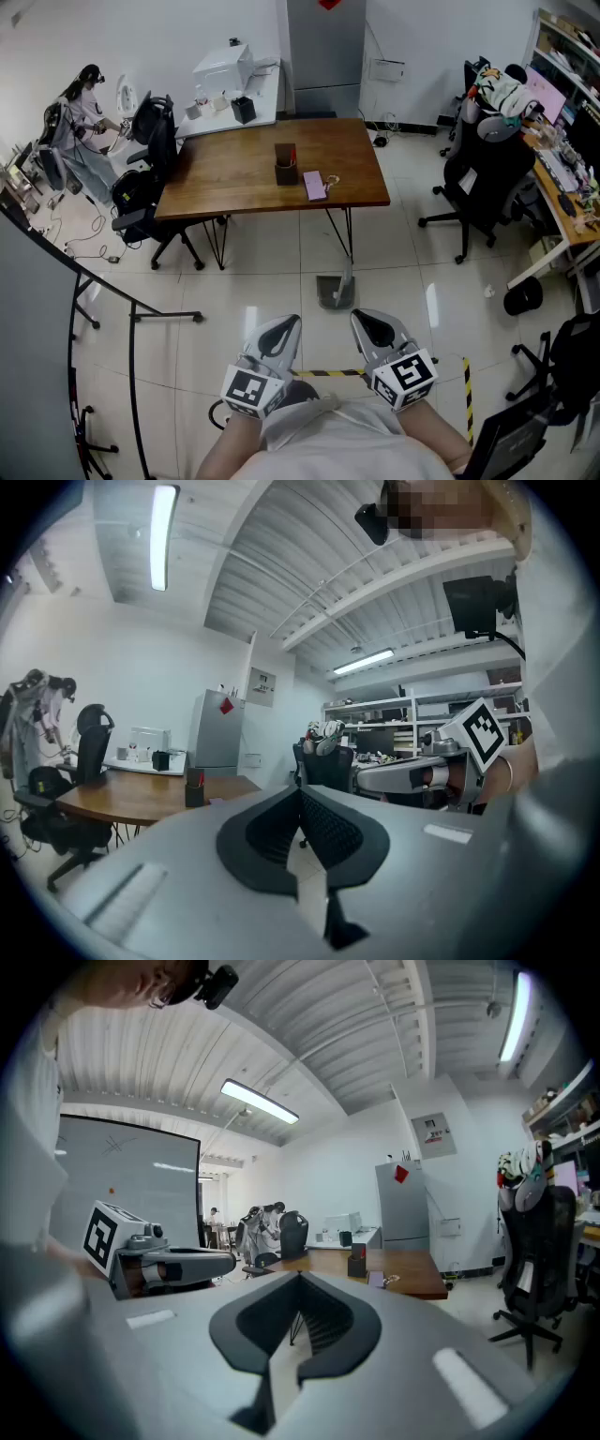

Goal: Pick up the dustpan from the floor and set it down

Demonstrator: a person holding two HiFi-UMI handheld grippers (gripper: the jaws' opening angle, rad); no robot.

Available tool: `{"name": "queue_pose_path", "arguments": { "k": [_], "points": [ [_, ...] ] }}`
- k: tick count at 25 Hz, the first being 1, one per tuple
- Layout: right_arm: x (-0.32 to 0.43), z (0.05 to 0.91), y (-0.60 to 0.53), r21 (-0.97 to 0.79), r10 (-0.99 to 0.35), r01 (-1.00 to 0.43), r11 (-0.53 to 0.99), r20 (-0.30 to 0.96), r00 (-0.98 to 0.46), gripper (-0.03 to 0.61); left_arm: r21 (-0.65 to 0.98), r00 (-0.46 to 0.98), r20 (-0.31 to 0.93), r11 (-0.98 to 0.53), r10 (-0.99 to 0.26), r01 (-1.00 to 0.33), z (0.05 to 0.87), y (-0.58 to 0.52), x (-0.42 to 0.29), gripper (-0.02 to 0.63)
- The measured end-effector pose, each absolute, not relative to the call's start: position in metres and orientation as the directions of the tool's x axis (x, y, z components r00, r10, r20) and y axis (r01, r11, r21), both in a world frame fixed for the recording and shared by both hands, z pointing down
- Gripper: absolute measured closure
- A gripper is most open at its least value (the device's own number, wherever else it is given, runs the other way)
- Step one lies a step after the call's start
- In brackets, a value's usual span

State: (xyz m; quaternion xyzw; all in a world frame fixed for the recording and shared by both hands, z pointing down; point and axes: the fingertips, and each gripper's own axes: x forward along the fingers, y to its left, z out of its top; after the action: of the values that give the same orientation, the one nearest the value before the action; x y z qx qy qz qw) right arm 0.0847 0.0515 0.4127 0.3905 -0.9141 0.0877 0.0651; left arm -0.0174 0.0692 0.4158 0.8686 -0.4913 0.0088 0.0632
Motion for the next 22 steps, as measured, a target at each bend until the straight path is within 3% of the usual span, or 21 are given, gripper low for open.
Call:
{"name": "queue_pose_path", "arguments": {
  "k": [10, 22],
  "points": [
    [0.072, 0.435, -0.016, -0.137, -0.717, -0.753, 0.643, 0.237, -0.655, 0.577, 0.160, 0.526, 0.111, -0.507, -0.843, -0.847, 0.419, 0.002, -0.037, 0.601],
    [0.042, 0.426, -0.128, -0.079, -0.804, -0.835, 0.545, 0.236, -0.546, 0.577, 0.193, 0.578, 0.066, -0.558, -0.813, -0.807, 0.407, -0.124, -0.101, 0.601]
  ]
}}
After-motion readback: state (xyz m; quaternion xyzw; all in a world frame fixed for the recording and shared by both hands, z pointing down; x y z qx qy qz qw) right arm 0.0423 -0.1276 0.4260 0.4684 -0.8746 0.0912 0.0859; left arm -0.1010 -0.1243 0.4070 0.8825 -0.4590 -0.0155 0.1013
